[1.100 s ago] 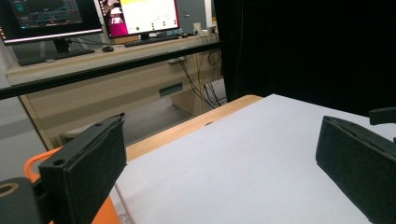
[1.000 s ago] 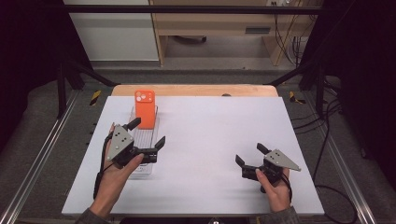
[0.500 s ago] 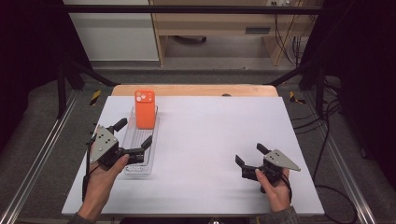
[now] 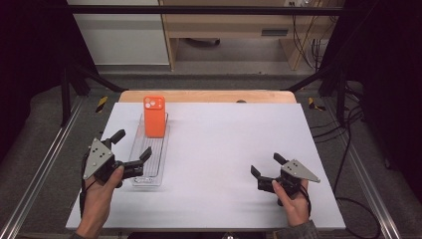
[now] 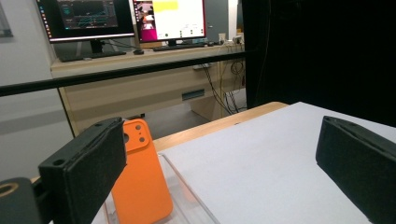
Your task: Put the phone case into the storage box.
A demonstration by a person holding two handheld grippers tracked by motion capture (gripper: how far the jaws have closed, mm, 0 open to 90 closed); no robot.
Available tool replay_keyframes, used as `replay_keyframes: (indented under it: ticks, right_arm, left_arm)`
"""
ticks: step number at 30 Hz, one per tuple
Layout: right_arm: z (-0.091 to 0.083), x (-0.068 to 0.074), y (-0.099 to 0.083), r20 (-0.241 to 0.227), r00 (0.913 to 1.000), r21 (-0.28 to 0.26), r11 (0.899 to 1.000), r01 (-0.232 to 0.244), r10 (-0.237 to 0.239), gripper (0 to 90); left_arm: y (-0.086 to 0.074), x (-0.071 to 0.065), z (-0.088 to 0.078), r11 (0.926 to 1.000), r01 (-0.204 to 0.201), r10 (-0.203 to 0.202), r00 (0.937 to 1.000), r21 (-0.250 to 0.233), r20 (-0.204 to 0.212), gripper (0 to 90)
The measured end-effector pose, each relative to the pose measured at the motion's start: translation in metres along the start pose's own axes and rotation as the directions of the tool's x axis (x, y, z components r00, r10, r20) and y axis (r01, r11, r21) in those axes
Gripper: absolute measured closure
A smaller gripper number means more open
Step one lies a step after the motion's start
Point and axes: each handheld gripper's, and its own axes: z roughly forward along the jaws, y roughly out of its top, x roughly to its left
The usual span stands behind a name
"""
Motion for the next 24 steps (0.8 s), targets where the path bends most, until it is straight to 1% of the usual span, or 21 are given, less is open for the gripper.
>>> replay_keyframes:
  ticks: [6,10,14,20,24]
  right_arm:
    - [0.0,0.0,0.0,0.0,1.0,0.001,1.0,0.003,-0.003,3.4]
    - [0.0,0.001,0.0,0.0,1.0,0.003,1.0,0.003,-0.003,3.4]
    - [0.0,0.0,0.0,0.001,1.0,0.003,1.0,0.004,-0.004,3.4]
    - [0.0,0.0,-0.001,0.002,1.0,0.003,1.0,0.004,-0.004,3.4]
    - [0.0,0.0,-0.001,0.003,1.0,0.003,1.0,0.005,-0.005,3.4]
  left_arm:
    - [-0.014,0.008,-0.006,0.9998,0.015,-0.015,0.9999,0.012,0.001,1.8]
    - [-0.022,0.009,-0.008,0.9997,0.016,-0.016,0.9999,0.02,0.005,1.8]
    - [-0.03,0.011,-0.009,0.9994,0.026,-0.026,0.9997,0.021,0.003,1.9]
    - [-0.039,0.013,-0.011,0.9991,0.031,-0.03,0.9994,0.028,-0.017,1.9]
    - [-0.043,0.015,-0.011,0.9989,0.037,-0.036,0.9991,0.027,-0.021,1.9]
